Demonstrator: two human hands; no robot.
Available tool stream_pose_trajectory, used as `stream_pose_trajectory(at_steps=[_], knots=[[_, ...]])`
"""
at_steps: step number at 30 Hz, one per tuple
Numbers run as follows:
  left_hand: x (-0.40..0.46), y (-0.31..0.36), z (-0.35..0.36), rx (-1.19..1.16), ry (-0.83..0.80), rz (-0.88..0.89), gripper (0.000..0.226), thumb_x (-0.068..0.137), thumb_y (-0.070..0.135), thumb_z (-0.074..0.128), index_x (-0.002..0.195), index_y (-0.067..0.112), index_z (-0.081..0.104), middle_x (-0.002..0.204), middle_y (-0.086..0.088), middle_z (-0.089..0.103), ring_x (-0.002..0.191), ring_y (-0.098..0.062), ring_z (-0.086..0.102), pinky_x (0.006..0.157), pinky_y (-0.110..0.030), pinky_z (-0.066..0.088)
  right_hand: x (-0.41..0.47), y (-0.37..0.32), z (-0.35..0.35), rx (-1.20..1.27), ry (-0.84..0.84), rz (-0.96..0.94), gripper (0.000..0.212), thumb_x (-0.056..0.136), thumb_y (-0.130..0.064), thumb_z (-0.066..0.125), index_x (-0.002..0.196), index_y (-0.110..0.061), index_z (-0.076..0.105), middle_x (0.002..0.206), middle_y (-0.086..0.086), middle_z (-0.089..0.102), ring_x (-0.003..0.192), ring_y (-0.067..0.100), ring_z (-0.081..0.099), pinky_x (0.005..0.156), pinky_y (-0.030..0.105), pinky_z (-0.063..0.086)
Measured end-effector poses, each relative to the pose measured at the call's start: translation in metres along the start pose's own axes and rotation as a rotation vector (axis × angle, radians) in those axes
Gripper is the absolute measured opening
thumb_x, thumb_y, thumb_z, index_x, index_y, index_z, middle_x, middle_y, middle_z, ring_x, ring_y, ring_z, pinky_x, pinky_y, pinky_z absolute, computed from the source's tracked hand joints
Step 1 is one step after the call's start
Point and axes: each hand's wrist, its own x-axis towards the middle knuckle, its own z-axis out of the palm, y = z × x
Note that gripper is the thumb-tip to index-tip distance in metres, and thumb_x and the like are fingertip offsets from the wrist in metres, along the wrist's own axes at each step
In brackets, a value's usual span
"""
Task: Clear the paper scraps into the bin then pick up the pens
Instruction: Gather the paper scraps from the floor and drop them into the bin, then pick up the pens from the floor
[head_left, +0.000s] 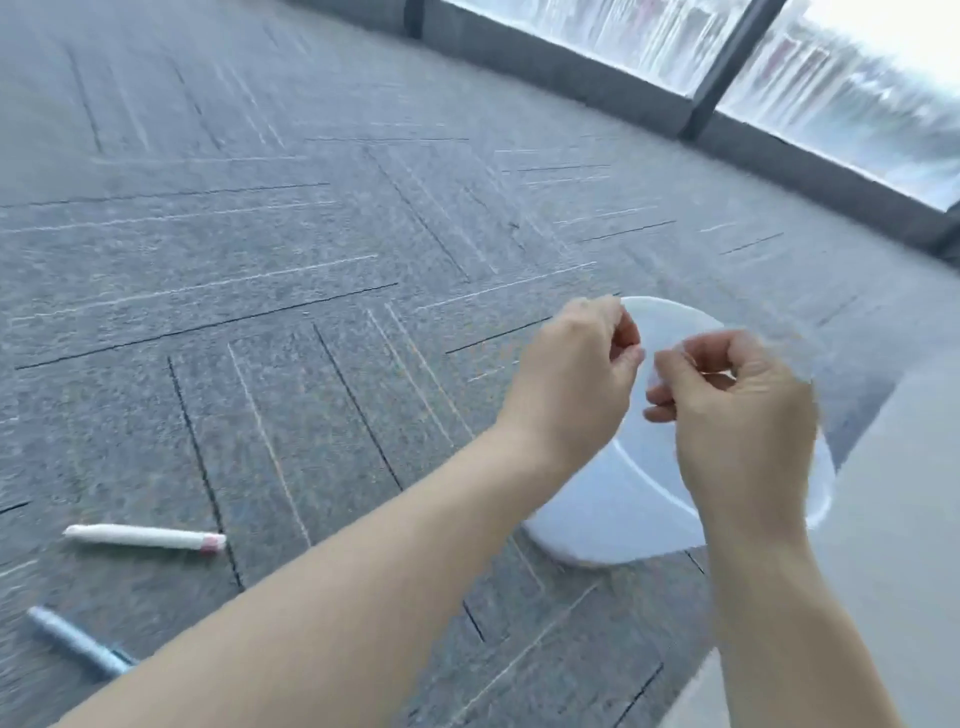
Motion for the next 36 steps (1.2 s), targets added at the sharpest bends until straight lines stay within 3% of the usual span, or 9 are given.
stream_pose_trajectory(at_steps=[3,6,10,13,19,25,29,32,36], knots=[[0.014,-0.003,0.05,0.158,-0.264,0.025,0.016,0.087,0.012,0.055,0.1,0.008,0.064,0.103,-0.008,0.064,0.102,-0.025,0.056,0.088,-0.033,0.042,0.011,0.037,-0.024,-0.169,-0.055,0.131,0.008,0.088,-0.016,0.063,0.089,-0.02,0.069,0.078,-0.004,0.072,0.073,0.018,0.071,0.076,0.037,0.056],[0.015,-0.008,0.069,0.334,-0.449,0.052,0.031,0.091,0.019,0.048,0.119,0.015,0.061,0.124,-0.005,0.062,0.122,-0.027,0.047,0.101,-0.04,0.038,0.014,0.049,-0.034,-0.308,-0.067,0.174,0.023,0.094,-0.019,0.055,0.112,-0.018,0.069,0.108,0.0,0.071,0.095,0.019,0.066,0.084,0.03,0.046],[0.012,-0.01,0.051,0.135,-0.192,0.151,0.015,0.084,0.02,0.063,0.09,0.013,0.075,0.099,-0.004,0.073,0.095,-0.022,0.065,0.084,-0.038,0.048,0.009,0.034,-0.022,-0.245,0.033,0.028,0.011,0.093,-0.026,0.06,0.086,-0.023,0.067,0.088,0.003,0.069,0.061,0.008,0.055,0.066,0.028,0.04],[0.001,-0.025,0.018,0.027,-0.004,0.093,0.01,0.081,0.019,0.069,0.09,0.014,0.068,0.091,0.006,0.068,0.084,-0.011,0.062,0.079,-0.029,0.047,-0.004,0.01,0.008,-0.094,-0.011,-0.065,0.012,0.09,-0.025,0.064,0.079,-0.028,0.061,0.075,-0.008,0.066,0.059,0.006,0.058,0.063,0.026,0.043],[-0.084,-0.126,-0.093,0.202,0.195,-0.296,0.004,0.087,0.016,0.059,0.086,0.02,0.059,0.08,0.006,0.063,0.072,-0.01,0.057,0.068,-0.026,0.047,-0.078,-0.022,0.127,0.023,-0.466,-0.191,0.007,0.089,-0.02,0.063,0.083,-0.022,0.065,0.067,-0.012,0.061,0.063,0.008,0.056,0.063,0.025,0.044],[-0.232,-0.199,-0.212,0.564,0.36,-0.771,0.003,0.086,0.019,0.058,0.086,0.022,0.058,0.088,0.002,0.062,0.082,-0.021,0.058,0.069,-0.033,0.044,-0.195,-0.016,0.256,-0.257,-1.064,-0.4,0.023,0.096,-0.026,0.05,0.114,-0.018,0.062,0.108,0.002,0.061,0.101,0.024,0.055,0.08,0.035,0.046],[-0.334,-0.205,-0.276,0.797,0.482,-1.071,0.015,0.088,0.021,0.057,0.102,0.017,0.059,0.105,-0.005,0.057,0.099,-0.025,0.053,0.078,-0.036,0.043,-0.241,-0.015,0.303,-0.534,-1.108,-0.634,0.035,0.094,-0.026,0.049,0.126,-0.014,0.051,0.122,0.011,0.053,0.111,0.032,0.046,0.087,0.044,0.047],[-0.39,-0.202,-0.305,0.93,0.521,-1.273,0.033,0.087,0.029,0.059,0.116,0.013,0.055,0.117,-0.013,0.052,0.109,-0.031,0.047,0.09,-0.043,0.041,-0.251,-0.019,0.324,-0.711,-1.086,-0.641,0.033,0.093,-0.022,0.047,0.124,-0.012,0.048,0.124,0.014,0.049,0.112,0.033,0.046,0.085,0.042,0.044],[-0.421,-0.204,-0.316,0.969,0.505,-1.415,0.045,0.087,0.039,0.059,0.12,0.01,0.049,0.119,-0.012,0.053,0.111,-0.029,0.047,0.091,-0.043,0.041,-0.256,-0.027,0.341,-0.716,-1.09,-0.655,0.027,0.091,-0.019,0.048,0.115,-0.008,0.048,0.114,0.014,0.055,0.101,0.031,0.053,0.079,0.041,0.046]])
